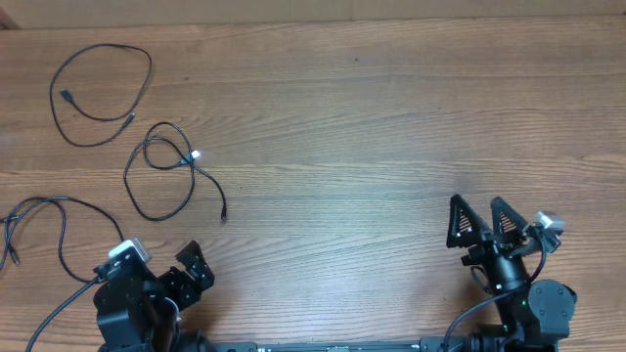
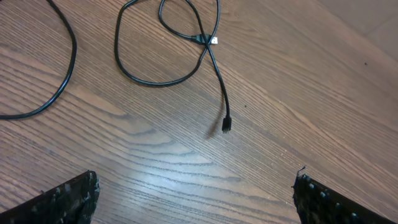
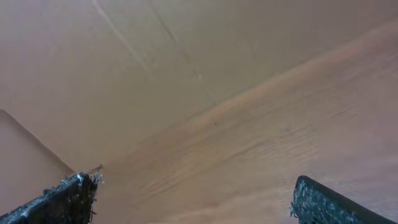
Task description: Untangle cables
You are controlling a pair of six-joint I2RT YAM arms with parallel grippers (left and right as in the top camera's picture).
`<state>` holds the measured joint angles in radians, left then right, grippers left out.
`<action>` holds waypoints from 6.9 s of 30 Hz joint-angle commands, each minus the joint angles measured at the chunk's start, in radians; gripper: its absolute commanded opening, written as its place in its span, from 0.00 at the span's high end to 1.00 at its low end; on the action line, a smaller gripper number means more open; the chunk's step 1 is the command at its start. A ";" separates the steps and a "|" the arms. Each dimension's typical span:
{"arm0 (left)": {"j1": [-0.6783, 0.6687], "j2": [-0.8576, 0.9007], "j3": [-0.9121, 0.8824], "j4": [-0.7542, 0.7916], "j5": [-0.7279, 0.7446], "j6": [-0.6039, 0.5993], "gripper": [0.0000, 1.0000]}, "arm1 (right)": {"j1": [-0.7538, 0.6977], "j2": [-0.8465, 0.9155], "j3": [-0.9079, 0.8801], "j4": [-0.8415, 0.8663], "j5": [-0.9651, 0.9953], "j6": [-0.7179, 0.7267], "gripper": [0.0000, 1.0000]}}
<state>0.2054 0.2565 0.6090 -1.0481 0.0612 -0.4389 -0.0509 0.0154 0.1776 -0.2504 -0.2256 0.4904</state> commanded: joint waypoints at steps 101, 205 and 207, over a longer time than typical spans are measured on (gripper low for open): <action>-0.018 -0.018 -0.004 -0.001 0.010 -0.007 0.00 | 0.095 -0.013 -0.169 0.174 0.120 -0.525 0.00; -0.236 -0.254 -0.604 0.973 -0.016 0.462 0.00 | 0.095 -0.013 -0.169 0.174 0.120 -0.525 0.00; -0.236 -0.252 -0.604 0.973 -0.016 0.462 0.00 | 0.095 -0.013 -0.169 0.174 0.120 -0.525 0.00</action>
<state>-0.0364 0.0147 0.0097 -0.0742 0.0479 0.0040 0.0399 0.0147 0.0185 -0.0803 -0.1150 -0.0269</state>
